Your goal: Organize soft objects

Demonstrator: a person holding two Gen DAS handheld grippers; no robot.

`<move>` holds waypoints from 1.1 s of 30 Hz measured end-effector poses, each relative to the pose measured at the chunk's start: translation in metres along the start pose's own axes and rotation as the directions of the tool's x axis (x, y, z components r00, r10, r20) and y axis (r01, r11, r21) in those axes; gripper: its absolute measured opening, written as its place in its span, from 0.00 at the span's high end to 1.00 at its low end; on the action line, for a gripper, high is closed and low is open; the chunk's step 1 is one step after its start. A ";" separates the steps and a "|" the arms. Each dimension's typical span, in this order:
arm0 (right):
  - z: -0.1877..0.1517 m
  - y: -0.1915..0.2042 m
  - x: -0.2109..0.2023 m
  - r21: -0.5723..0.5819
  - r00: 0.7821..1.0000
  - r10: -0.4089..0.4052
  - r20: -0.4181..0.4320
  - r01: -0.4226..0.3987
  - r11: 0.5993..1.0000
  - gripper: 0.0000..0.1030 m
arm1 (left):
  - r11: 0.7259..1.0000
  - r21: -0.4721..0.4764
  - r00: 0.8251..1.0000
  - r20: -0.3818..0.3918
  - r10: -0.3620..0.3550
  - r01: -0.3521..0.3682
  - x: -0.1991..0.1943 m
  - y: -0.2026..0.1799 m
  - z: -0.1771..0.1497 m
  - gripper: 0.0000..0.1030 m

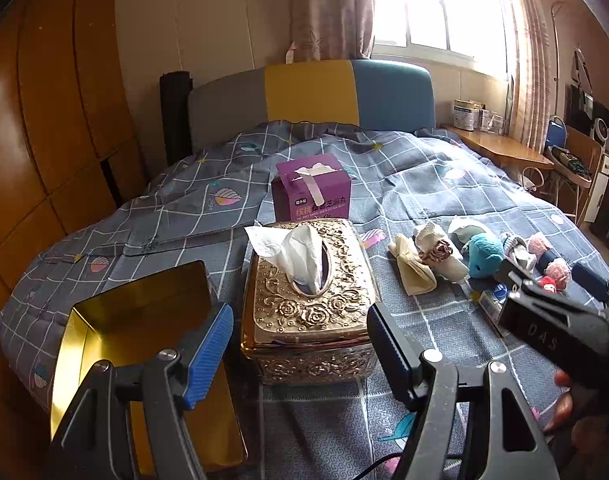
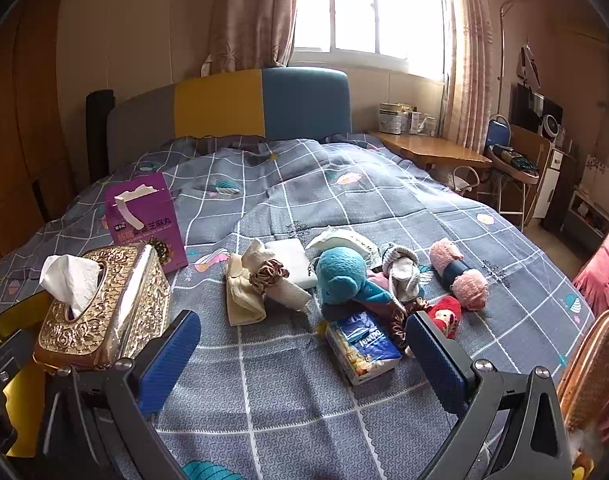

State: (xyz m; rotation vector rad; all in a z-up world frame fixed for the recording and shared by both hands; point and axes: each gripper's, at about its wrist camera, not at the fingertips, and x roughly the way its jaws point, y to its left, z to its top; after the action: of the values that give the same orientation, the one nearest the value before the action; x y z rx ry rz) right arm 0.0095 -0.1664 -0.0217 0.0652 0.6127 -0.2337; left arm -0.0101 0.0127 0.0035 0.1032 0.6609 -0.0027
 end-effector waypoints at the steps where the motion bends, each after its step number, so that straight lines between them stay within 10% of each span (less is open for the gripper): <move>1: 0.002 -0.002 0.001 0.003 1.000 -0.002 0.001 0.002 1.000 0.00 | 1.000 0.003 1.000 0.000 -0.004 0.004 0.000 -0.001 0.000 0.31; 7: 0.022 -0.025 0.011 0.022 1.000 -0.022 0.003 0.022 1.000 0.00 | 0.993 0.017 0.994 -0.005 -0.113 0.113 -0.002 -0.005 0.003 0.31; 12: 0.050 -0.056 0.036 0.046 0.999 -0.040 -0.011 0.041 0.998 0.00 | 0.938 -0.013 0.936 -0.049 -0.348 0.347 -0.002 -0.009 0.022 0.30; 17: 0.071 -0.094 0.078 0.077 0.996 -0.079 -0.036 0.082 0.994 0.00 | 0.899 0.031 0.899 -0.051 -0.434 0.436 0.001 -0.033 0.048 0.30; 27: 0.059 -0.155 0.121 0.304 0.989 -0.031 -0.144 0.074 0.950 0.00 | 0.898 0.121 0.891 -0.236 -0.388 0.423 0.081 -0.102 0.089 0.25; 33: 0.057 -0.160 0.122 0.364 0.988 0.033 -0.153 0.026 0.931 0.00 | 0.912 0.073 0.871 -0.337 -0.359 0.404 0.146 -0.136 0.085 0.38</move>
State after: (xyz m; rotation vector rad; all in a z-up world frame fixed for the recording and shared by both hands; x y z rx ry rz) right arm 0.1009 -0.3536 -0.0442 0.4486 0.7202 -0.3397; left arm 0.1525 -0.1268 -0.0318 0.1083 0.9965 -0.4262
